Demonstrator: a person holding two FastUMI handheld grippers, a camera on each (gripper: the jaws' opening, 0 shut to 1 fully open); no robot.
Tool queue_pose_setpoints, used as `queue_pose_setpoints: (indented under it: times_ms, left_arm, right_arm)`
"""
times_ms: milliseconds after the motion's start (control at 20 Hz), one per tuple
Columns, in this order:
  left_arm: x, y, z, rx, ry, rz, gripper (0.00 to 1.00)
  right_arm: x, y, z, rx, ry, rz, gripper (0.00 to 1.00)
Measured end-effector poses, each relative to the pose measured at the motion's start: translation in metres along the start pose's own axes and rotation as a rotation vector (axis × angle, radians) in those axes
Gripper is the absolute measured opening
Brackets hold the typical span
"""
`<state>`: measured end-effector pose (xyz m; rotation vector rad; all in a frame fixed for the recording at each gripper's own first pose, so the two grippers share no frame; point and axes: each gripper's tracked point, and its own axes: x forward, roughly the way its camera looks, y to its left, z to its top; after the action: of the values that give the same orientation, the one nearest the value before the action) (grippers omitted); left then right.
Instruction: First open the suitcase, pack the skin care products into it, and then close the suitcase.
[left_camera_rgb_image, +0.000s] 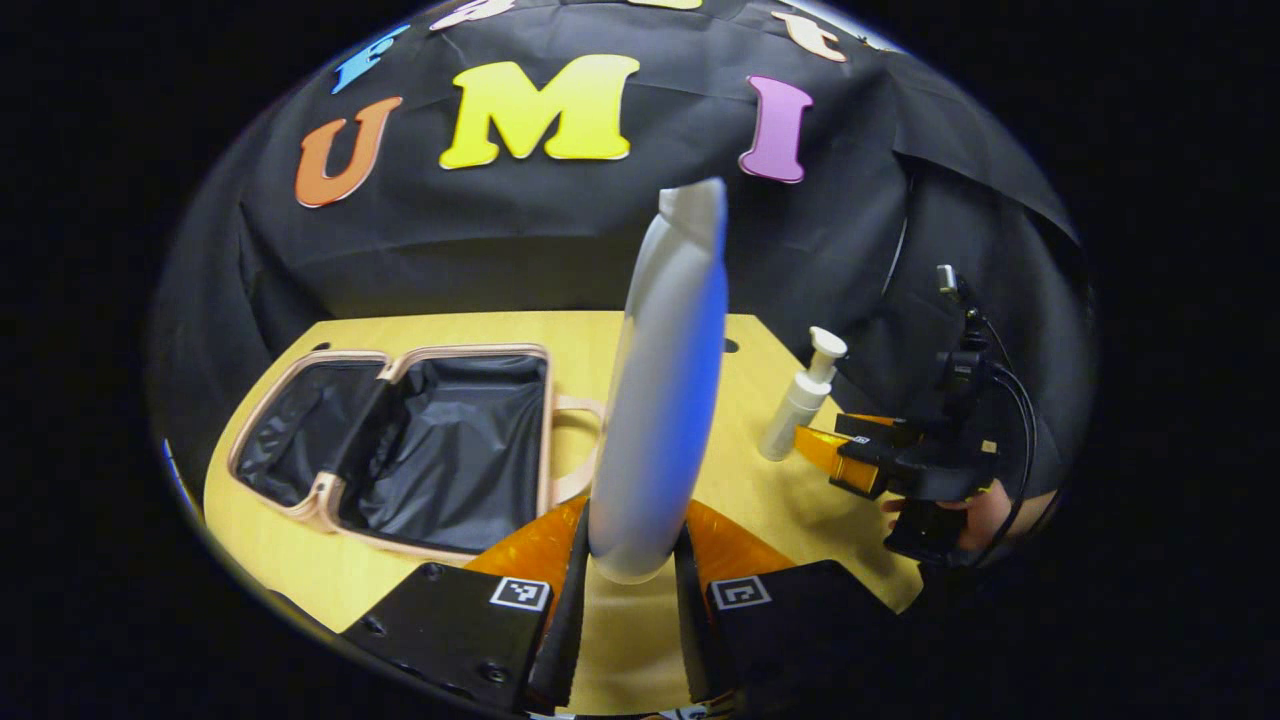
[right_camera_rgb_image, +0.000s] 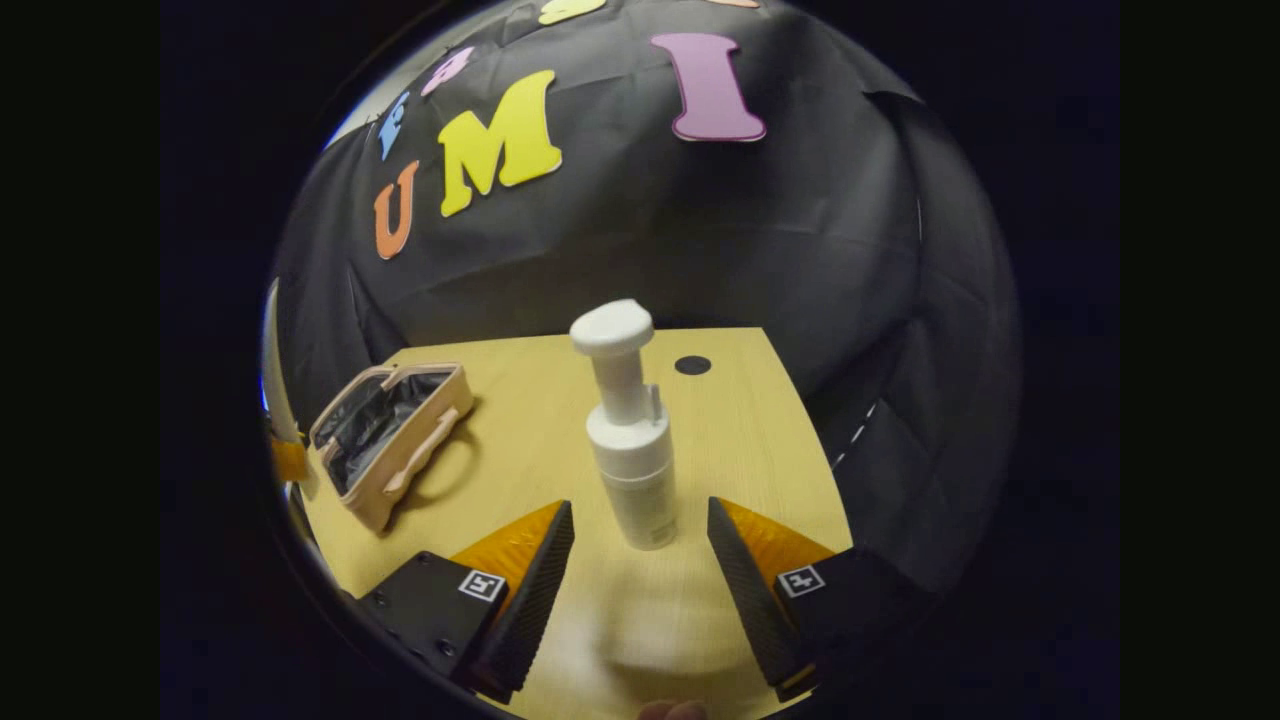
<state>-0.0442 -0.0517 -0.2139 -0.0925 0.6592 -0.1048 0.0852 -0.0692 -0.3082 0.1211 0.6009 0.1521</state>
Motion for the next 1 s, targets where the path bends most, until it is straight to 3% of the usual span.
queue_pose_setpoints:
  times_ms: [400,550,600,800,1000]
  left_arm:
    - [-0.034,0.065,-0.013,-0.155,0.02,0.141,0.44]
    - [-0.042,0.085,-0.015,-0.183,0.018,0.178,0.44]
    - [-0.044,0.091,-0.016,-0.192,0.02,0.181,0.44]
    - [-0.044,0.117,-0.011,-0.208,0.027,0.165,0.44]
    - [-0.025,0.132,-0.005,-0.199,0.108,0.022,0.44]
  right_arm:
    - [0.044,-0.001,0.002,0.014,0.01,-0.021,0.8]
    - [0.051,0.002,0.005,0.002,-0.001,-0.022,0.69]
    - [0.052,0.004,0.006,-0.018,0.001,-0.024,0.6]
    - [0.045,0.004,0.006,-0.028,0.034,-0.042,0.49]
    - [0.003,0.021,0.021,0.019,0.03,-0.005,0.47]
